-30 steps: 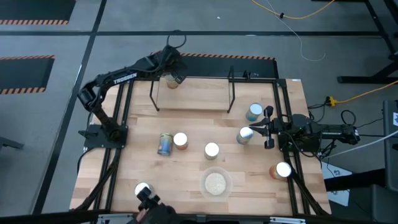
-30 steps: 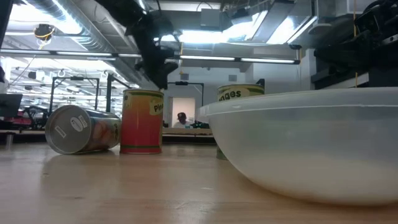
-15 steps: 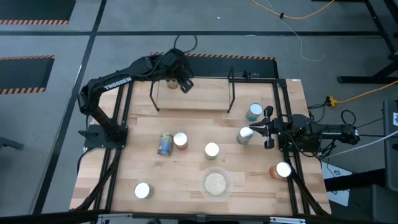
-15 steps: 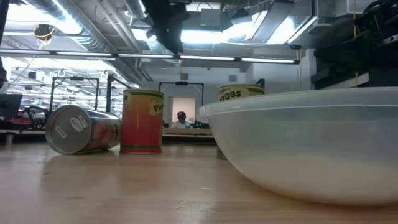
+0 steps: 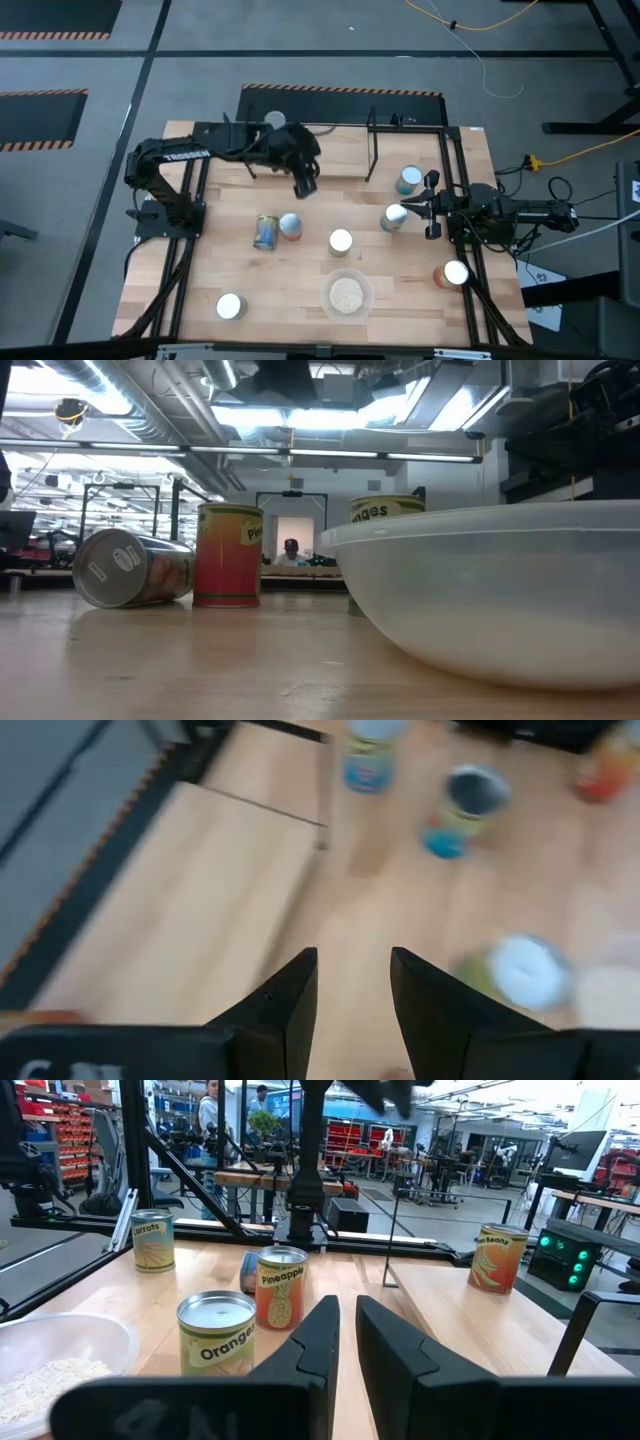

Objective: Pick and place cans onto a shelf
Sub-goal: Put the canned carrots on the shelf

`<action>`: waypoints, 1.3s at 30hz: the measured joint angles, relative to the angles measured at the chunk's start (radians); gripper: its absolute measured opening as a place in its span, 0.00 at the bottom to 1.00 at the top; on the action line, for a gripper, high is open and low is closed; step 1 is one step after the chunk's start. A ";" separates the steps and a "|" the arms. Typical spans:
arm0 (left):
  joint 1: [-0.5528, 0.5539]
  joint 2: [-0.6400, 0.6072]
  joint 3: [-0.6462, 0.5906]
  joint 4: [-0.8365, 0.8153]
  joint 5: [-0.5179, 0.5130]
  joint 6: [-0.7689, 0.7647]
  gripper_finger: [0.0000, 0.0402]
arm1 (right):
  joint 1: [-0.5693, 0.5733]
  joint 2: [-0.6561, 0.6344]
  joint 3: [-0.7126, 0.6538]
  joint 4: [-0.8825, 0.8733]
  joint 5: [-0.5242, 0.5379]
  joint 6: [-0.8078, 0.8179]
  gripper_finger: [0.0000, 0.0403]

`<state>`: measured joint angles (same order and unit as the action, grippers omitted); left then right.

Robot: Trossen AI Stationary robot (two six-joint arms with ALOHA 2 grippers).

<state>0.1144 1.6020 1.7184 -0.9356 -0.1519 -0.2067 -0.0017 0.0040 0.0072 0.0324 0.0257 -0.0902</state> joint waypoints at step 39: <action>-0.651 0.000 0.000 -0.105 0.111 -1.336 0.31 | 0.000 0.000 0.000 0.000 0.000 -0.001 0.11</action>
<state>-0.5369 1.6020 1.7184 -1.0401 -0.0414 -1.5424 -0.0015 0.0044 0.0073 0.0326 0.0257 -0.0910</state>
